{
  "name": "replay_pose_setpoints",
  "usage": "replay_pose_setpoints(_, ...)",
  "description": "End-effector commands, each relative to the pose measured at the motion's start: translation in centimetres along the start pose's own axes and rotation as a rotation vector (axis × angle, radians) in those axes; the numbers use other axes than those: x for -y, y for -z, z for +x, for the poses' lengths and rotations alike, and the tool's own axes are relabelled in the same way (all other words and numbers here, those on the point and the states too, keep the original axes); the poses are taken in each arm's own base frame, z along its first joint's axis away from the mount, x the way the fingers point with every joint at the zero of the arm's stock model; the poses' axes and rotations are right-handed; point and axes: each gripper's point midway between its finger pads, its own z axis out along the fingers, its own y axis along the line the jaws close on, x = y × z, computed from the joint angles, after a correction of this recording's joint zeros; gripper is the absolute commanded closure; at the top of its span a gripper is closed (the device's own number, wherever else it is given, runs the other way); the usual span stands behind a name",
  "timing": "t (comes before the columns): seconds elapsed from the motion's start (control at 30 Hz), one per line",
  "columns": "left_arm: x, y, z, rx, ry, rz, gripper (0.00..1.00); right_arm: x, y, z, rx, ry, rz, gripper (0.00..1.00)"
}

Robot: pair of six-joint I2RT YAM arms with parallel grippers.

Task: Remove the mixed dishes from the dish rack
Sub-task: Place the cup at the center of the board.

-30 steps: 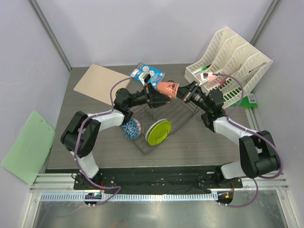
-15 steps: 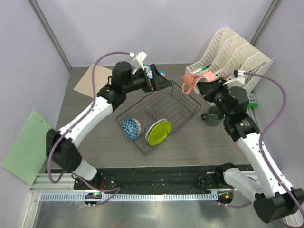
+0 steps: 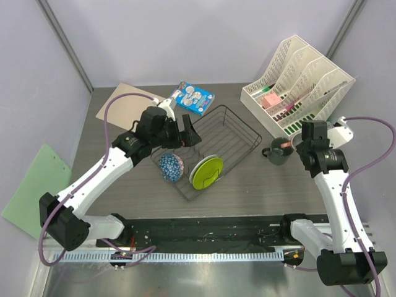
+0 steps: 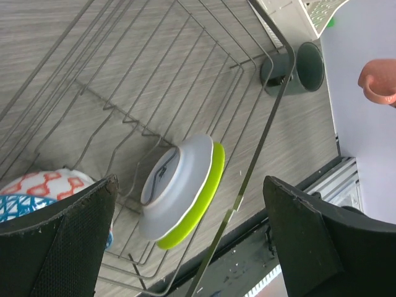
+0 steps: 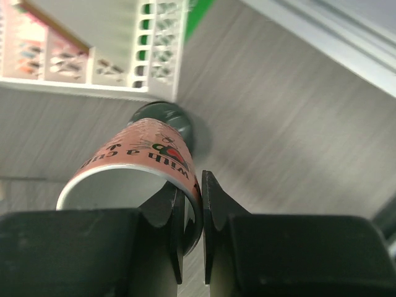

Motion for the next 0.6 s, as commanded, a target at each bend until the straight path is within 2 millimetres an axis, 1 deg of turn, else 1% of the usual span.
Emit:
replay_pose_setpoints(0.0, 0.9, 2.9, -1.2, 0.071, -0.04, 0.019, 0.03, 1.9, 1.7, -3.5, 0.108, -0.085, 0.123, 0.99)
replay_pose_setpoints(0.03, 1.0, 3.1, -1.1, 0.072, -0.042, 0.021, 0.03, 1.9, 2.0, -3.7, 0.102, -0.084, 0.121, 0.99)
replay_pose_setpoints(0.13, 1.6, 3.6, -1.2, 0.081, -0.05, 0.039, 0.03, 2.6, 2.1, -3.5, 0.081, -0.03, 0.154, 0.99)
replay_pose_setpoints(0.2, 1.9, 3.7, -1.0, 0.07, -0.049, 0.054, 0.03, 3.2, 1.4, -2.1, 0.024, 0.028, 0.195, 0.99)
replay_pose_setpoints(0.23, 2.0, 3.7, -0.9, 0.065, -0.045, 0.056, 0.03, 4.1, 1.0, -1.9, 0.011, 0.025, 0.232, 0.99)
replay_pose_setpoints(0.3, 2.6, 3.7, -0.6, 0.041, -0.039, 0.084, 0.03, 5.0, -0.1, -0.2, -0.051, 0.052, 0.277, 0.99)
replay_pose_setpoints(0.33, 2.7, 3.6, -0.3, 0.027, -0.04, 0.084, 0.03, 5.4, -0.6, 0.0, -0.063, 0.043, 0.298, 0.99)
replay_pose_setpoints(0.37, 3.0, 3.6, -0.1, 0.02, -0.047, 0.091, 0.03, 5.3, -1.1, 0.6, -0.088, 0.04, 0.298, 0.99)
replay_pose_setpoints(0.47, 3.0, 3.4, 0.5, 0.004, -0.044, 0.093, 0.03, 5.8, -2.7, 1.4, -0.109, 0.017, 0.316, 0.99)
replay_pose_setpoints(0.53, 3.2, 3.2, 1.0, -0.009, -0.045, 0.099, 0.03, 6.1, -4.0, 3.0, -0.182, 0.025, 0.329, 0.99)
replay_pose_setpoints(0.57, 3.3, 3.1, 1.1, -0.014, -0.046, 0.101, 0.03, 6.0, -4.6, 3.4, -0.196, 0.02, 0.327, 0.99)
